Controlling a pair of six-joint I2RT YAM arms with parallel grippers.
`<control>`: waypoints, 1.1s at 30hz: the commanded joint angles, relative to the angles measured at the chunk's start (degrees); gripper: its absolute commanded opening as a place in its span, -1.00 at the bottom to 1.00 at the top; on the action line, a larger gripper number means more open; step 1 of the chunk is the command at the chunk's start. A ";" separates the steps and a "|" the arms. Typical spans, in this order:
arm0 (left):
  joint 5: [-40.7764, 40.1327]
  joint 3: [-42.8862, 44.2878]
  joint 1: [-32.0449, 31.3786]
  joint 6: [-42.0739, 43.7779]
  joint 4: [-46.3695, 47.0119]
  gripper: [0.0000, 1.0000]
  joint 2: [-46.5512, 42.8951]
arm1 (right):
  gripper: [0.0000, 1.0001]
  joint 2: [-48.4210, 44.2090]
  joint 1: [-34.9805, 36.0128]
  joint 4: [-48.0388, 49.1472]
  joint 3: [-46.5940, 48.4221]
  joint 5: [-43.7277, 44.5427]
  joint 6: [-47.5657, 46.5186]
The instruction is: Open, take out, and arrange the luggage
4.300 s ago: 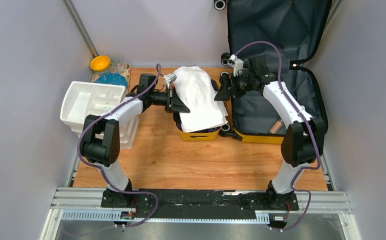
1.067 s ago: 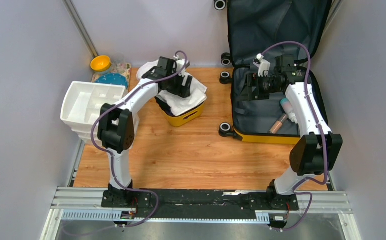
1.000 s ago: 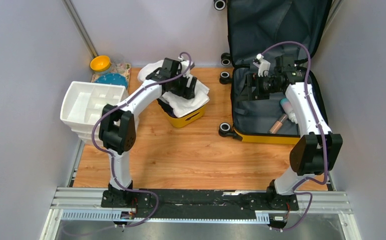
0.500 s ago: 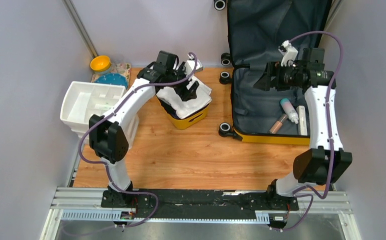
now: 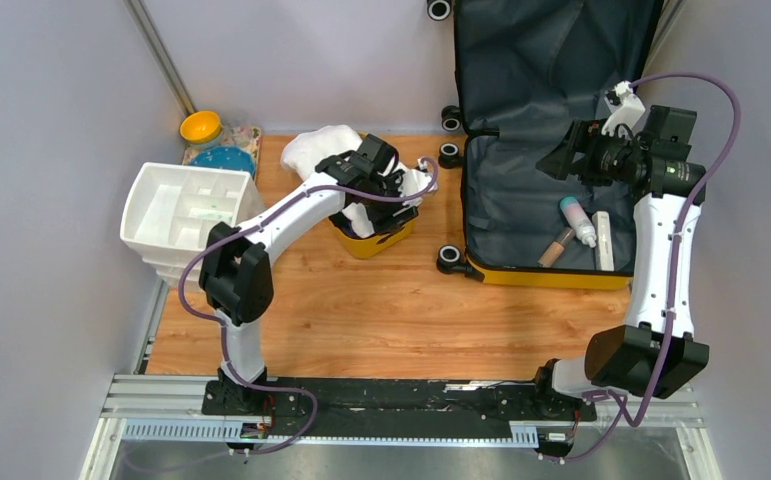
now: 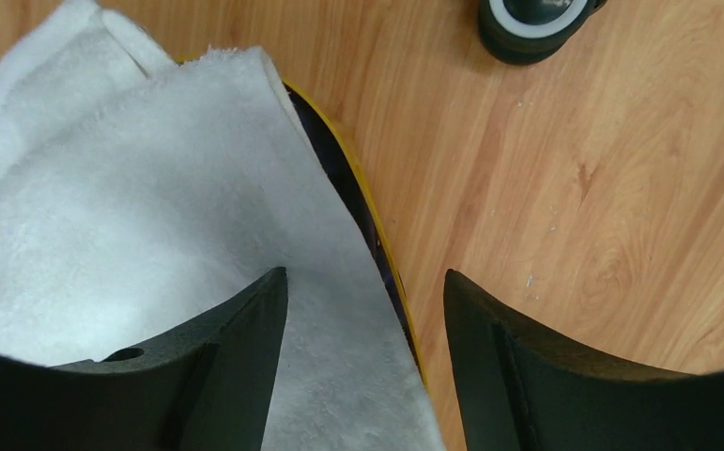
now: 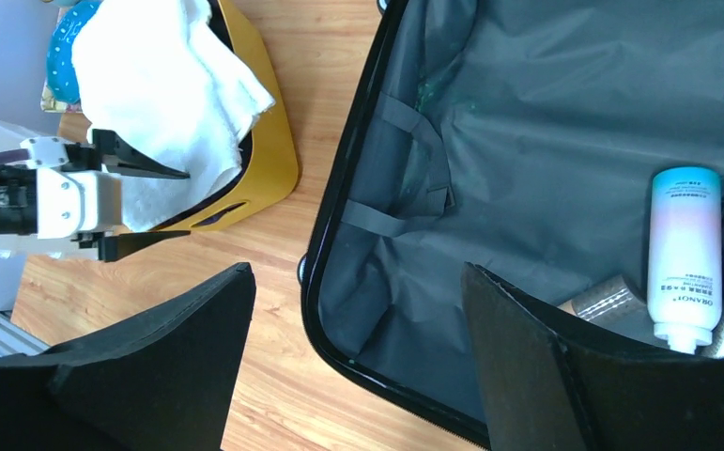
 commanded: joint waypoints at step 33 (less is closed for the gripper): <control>-14.57 20.43 10.32 -30.72 49.19 0.14 22.15 | 0.64 -1.65 -0.69 1.33 -4.08 -0.96 1.00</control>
